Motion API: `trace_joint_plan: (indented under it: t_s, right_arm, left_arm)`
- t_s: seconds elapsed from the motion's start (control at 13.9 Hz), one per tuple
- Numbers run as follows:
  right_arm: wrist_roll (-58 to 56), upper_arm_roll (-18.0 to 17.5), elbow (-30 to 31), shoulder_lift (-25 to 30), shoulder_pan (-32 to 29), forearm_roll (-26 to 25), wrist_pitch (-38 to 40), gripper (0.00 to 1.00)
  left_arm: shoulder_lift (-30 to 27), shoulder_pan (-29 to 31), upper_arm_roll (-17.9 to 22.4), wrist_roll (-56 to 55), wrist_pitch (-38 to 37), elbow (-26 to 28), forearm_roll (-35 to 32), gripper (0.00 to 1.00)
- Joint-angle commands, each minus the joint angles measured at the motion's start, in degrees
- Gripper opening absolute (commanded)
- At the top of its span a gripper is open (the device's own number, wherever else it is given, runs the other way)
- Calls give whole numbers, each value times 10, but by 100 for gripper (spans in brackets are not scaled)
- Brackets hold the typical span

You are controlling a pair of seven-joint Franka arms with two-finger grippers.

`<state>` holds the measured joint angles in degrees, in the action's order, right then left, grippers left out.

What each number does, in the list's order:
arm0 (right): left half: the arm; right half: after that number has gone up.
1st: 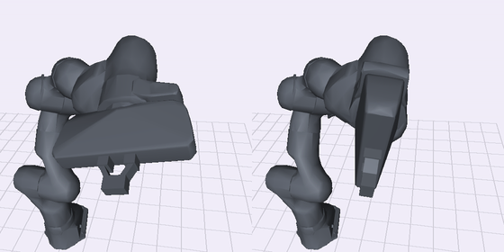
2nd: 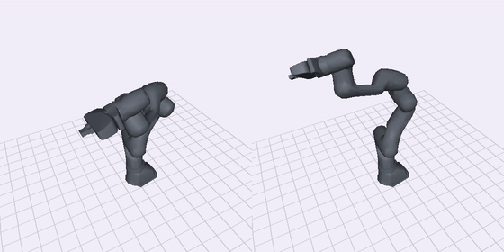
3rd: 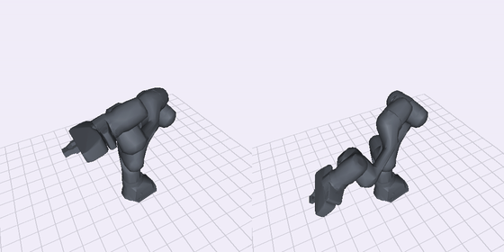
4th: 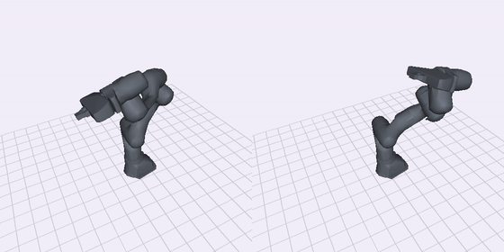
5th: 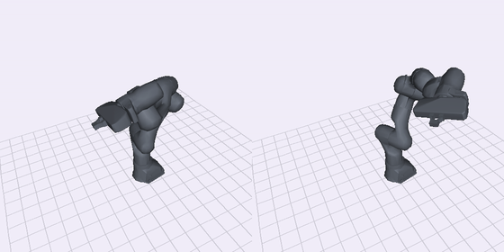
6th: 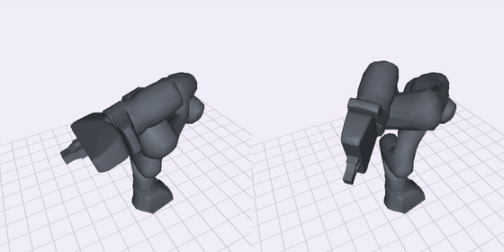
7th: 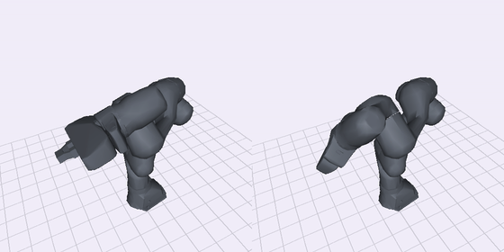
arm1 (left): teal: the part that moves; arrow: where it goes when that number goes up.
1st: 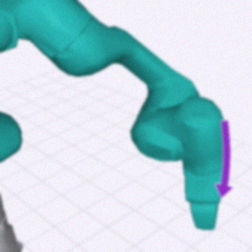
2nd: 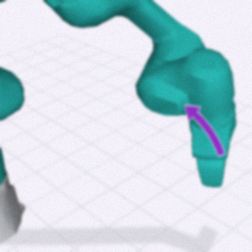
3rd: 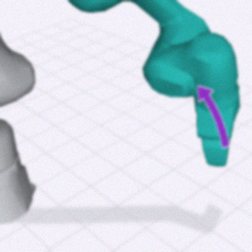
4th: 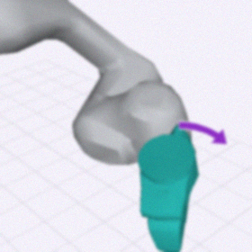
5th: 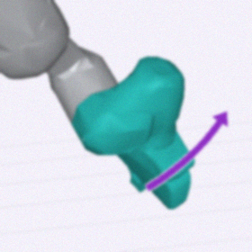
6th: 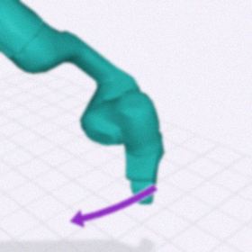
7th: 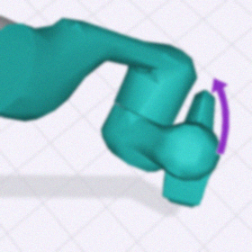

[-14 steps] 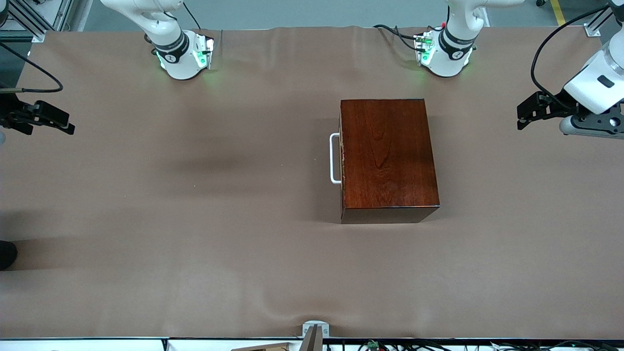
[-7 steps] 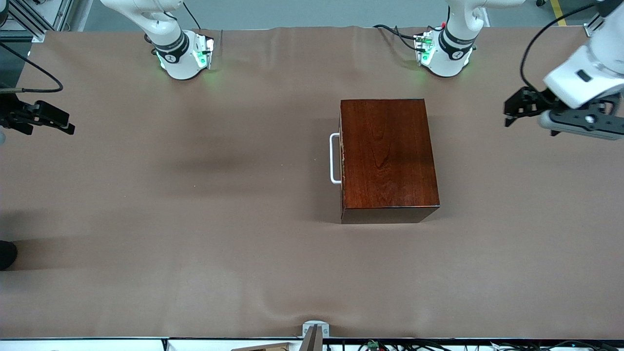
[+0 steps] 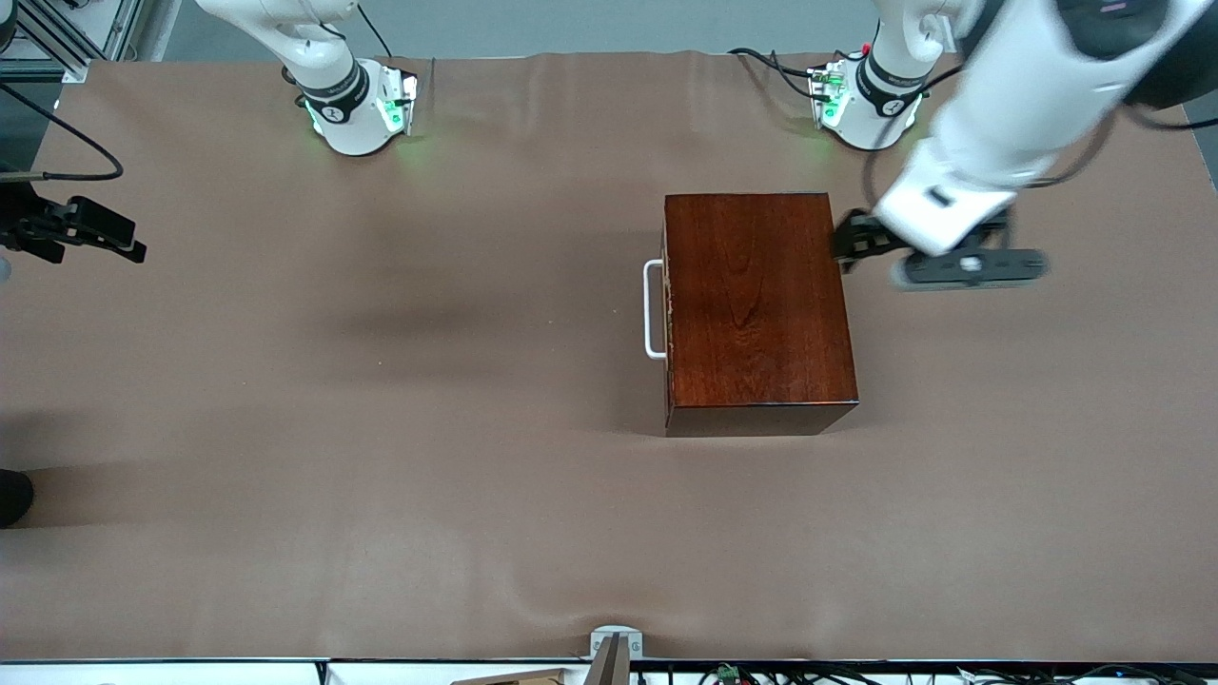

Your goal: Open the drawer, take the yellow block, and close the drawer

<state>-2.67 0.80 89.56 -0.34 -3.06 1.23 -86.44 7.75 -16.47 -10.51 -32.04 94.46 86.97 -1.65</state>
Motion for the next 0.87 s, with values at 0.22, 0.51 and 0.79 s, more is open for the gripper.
trace_joint_plan:
  t_s: [0.22, 0.51, 0.79]
  right_arm:
    - [0, -5, -3, 2, -5, -5, 2, 100]
    - [0, -5, -3, 2, -4, -5, 2, 100]
    - [0, -5, -3, 2, -4, -4, 2, 100]
  left_arm:
    - [120, -127, 0, -230, 31, -129, -10, 100]
    - [187, -196, 0, -302, 84, -128, -10, 100]
    - [248, -226, 7, -325, 104, -128, -12, 100]
